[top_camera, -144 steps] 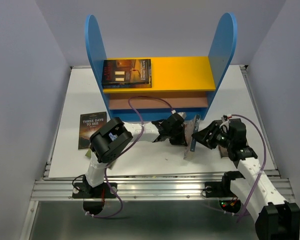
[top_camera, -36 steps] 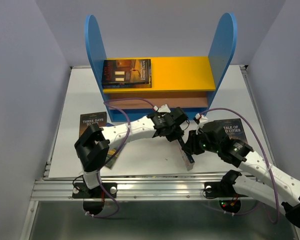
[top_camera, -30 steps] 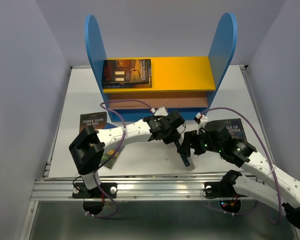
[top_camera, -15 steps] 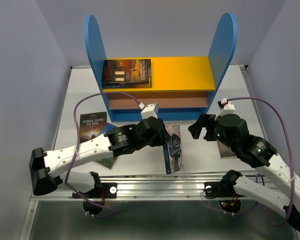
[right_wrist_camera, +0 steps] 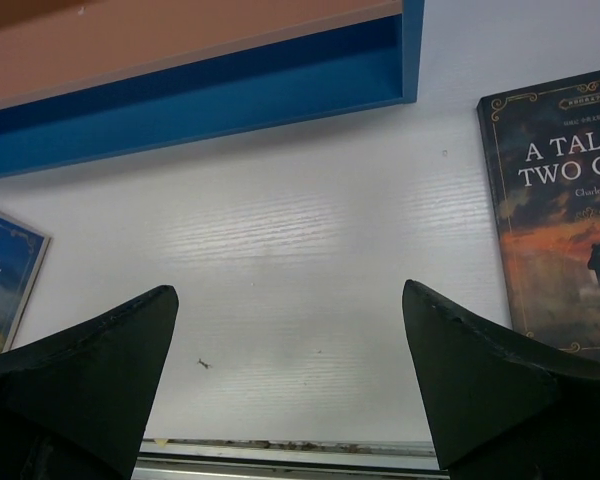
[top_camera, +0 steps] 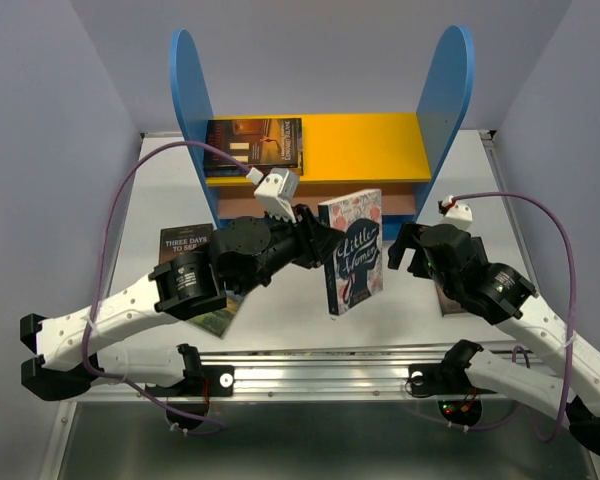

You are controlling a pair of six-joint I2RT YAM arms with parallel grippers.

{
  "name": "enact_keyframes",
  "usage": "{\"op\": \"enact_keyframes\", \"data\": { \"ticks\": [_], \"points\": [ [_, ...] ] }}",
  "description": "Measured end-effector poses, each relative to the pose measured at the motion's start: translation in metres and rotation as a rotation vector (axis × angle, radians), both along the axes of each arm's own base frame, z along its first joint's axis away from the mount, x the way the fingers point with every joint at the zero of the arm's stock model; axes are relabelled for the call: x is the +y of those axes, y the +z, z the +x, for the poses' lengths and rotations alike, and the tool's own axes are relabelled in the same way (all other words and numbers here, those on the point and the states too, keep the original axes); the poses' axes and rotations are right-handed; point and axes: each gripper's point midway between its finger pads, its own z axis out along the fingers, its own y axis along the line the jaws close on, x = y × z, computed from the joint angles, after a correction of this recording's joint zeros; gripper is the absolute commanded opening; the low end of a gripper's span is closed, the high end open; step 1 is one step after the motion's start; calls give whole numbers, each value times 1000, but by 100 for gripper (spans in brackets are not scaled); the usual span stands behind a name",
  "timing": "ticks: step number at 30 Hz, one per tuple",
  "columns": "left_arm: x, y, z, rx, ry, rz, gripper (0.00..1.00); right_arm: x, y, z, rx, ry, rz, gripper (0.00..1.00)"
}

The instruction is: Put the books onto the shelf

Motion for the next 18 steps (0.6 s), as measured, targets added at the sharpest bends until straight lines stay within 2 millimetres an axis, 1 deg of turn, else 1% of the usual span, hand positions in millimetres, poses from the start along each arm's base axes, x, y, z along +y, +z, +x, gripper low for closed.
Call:
{"op": "enact_keyframes", "data": {
  "ticks": [1, 2, 4, 6, 7, 9, 13, 14, 17, 18],
  "points": [
    [-2, 13, 10, -31, 45, -10, 0, 0, 1, 0, -2, 1, 3, 100],
    [-3, 21, 16, -48, 70, -18, 0, 1, 1, 0, -3, 2, 4, 100],
    [1, 40, 35, -92, 183, -41, 0, 2, 1, 0, -1, 9, 8, 100],
    [11, 59, 59, -143, 326, -75, 0, 5, 1, 0, -2, 19, 13, 100],
    [16, 65, 67, -159, 376, -89, 0, 8, 2, 1, -3, 31, 19, 100],
    [28, 76, 83, -190, 472, -114, 0, 11, 1, 2, 2, 43, 19, 100],
    [66, 97, 127, -231, 711, -193, 0, 19, -3, 3, 19, 73, 20, 100],
    [73, 99, 135, -234, 748, -201, 0, 22, -4, 4, 22, 84, 21, 100],
    [97, 104, 171, -230, 893, -252, 0, 28, -6, 5, 30, 113, 24, 100],
    [103, 104, 179, -227, 932, -268, 0, 31, -6, 5, 33, 125, 25, 100]
  ]
}}
